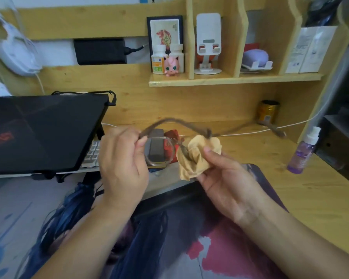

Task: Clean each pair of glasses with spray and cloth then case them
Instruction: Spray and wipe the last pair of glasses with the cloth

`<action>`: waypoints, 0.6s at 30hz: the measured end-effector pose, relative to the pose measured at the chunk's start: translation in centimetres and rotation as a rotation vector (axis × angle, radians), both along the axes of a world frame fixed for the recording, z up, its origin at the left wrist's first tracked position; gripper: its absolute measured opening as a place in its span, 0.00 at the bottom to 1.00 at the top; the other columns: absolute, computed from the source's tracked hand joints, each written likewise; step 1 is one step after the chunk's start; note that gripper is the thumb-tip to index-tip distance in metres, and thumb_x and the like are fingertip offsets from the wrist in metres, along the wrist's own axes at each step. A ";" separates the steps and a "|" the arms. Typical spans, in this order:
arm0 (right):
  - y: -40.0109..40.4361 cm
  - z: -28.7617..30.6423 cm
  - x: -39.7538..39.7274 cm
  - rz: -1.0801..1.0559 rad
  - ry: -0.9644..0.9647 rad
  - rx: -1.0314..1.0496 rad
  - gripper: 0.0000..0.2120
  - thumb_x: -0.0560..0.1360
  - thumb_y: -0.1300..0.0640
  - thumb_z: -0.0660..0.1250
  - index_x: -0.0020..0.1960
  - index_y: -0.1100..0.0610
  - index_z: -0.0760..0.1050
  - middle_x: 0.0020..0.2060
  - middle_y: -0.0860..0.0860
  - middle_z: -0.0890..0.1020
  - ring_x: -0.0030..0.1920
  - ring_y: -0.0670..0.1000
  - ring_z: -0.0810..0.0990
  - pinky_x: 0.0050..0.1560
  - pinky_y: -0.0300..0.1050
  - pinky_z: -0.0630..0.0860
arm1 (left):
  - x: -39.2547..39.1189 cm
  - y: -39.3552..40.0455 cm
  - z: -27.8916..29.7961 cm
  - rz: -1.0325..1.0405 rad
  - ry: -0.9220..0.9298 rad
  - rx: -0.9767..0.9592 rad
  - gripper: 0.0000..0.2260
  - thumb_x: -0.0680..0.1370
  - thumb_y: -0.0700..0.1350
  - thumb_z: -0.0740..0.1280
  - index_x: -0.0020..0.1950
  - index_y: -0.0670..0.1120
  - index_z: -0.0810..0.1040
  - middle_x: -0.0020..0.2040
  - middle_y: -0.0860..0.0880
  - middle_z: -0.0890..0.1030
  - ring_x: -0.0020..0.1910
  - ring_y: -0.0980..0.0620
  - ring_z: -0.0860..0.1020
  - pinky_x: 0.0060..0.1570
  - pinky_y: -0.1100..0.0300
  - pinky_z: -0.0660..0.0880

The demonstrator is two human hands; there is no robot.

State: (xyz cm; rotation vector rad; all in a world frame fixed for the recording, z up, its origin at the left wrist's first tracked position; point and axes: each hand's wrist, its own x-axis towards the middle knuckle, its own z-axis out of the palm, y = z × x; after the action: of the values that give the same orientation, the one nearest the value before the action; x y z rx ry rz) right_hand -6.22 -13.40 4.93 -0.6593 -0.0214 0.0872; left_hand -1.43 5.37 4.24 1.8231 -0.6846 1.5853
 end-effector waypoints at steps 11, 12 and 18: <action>-0.7 0.1 -0.4 0.048 0.057 -0.161 0.08 0.73 0.60 0.67 0.37 0.55 0.83 0.34 0.55 0.82 0.34 0.51 0.79 0.36 0.44 0.75 | -1.3 -2.8 -0.5 -0.191 -0.093 0.229 0.07 0.87 0.39 0.57 0.53 0.39 0.72 0.46 0.45 0.70 0.40 0.45 0.73 0.38 0.53 0.72; -0.7 -0.2 -0.4 0.075 0.073 -0.168 0.07 0.72 0.60 0.67 0.38 0.57 0.83 0.34 0.55 0.82 0.34 0.51 0.78 0.36 0.44 0.75 | -1.3 -2.7 -0.5 -0.194 -0.089 0.224 0.06 0.86 0.39 0.58 0.53 0.39 0.72 0.46 0.45 0.71 0.40 0.44 0.72 0.39 0.54 0.71; -1.5 0.3 -0.6 0.157 0.167 -0.133 0.11 0.78 0.69 0.62 0.45 0.65 0.82 0.40 0.59 0.85 0.38 0.52 0.86 0.48 0.46 0.83 | -1.5 -2.1 -0.4 -0.148 -0.047 0.161 0.07 0.86 0.40 0.58 0.51 0.40 0.72 0.39 0.38 0.75 0.37 0.43 0.73 0.38 0.56 0.71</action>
State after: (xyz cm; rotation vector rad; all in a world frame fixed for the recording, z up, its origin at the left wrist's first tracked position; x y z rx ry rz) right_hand -6.81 -14.94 5.22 -0.7811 0.0940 0.2971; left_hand -2.90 3.26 3.87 1.8075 -0.9702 1.5168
